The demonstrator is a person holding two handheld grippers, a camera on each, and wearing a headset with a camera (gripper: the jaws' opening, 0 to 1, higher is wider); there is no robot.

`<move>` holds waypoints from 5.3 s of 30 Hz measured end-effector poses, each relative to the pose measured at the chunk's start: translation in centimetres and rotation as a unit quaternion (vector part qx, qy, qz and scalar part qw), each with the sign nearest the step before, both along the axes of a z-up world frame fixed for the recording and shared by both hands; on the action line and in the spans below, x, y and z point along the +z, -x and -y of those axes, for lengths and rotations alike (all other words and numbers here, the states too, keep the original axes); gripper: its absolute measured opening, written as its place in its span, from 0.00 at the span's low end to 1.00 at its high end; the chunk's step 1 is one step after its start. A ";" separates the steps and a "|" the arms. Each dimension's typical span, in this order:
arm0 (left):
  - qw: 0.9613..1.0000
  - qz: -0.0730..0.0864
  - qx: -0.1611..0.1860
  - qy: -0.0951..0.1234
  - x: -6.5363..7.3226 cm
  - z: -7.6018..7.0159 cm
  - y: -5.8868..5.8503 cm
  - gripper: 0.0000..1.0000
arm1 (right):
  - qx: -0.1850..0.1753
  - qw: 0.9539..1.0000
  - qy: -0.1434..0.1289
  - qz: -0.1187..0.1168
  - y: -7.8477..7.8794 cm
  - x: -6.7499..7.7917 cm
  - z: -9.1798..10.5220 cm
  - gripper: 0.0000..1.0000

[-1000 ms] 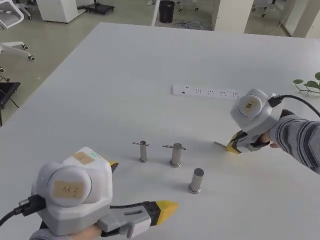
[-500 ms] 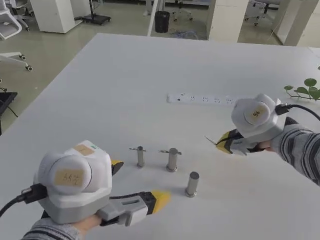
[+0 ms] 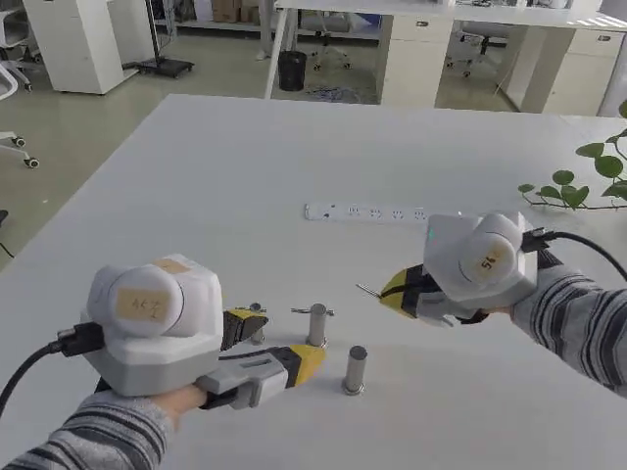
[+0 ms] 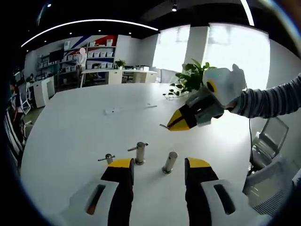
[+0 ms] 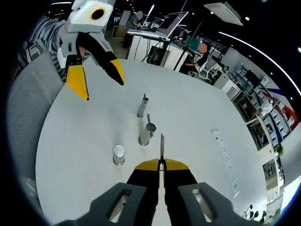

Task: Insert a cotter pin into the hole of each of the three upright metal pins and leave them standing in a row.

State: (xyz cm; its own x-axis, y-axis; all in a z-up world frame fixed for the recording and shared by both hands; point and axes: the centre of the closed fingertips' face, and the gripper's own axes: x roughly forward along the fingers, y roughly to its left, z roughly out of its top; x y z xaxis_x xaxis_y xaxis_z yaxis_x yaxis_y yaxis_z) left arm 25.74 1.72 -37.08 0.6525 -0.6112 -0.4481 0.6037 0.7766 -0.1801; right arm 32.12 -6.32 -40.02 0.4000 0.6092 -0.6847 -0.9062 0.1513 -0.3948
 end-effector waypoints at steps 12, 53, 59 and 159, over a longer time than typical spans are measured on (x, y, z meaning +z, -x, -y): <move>0.998 -0.041 -0.001 0.044 0.4 1.3 -0.1 0.22 | 0.091 0.995 0.015 0.046 4.5 1.0 -3.0 0.00; 0.996 -0.033 -0.021 0.081 1.0 2.7 0.4 0.00 | 0.115 0.992 -0.015 0.059 6.9 3.1 -5.3 0.00; 0.997 -0.019 -0.042 0.061 0.8 2.7 0.6 0.00 | 0.063 0.997 -0.044 -0.003 6.7 2.5 -4.8 0.00; 0.994 0.066 -0.061 -0.063 -5.2 4.5 1.8 0.25 | 0.047 0.979 -0.054 -0.192 8.2 -2.4 2.6 0.00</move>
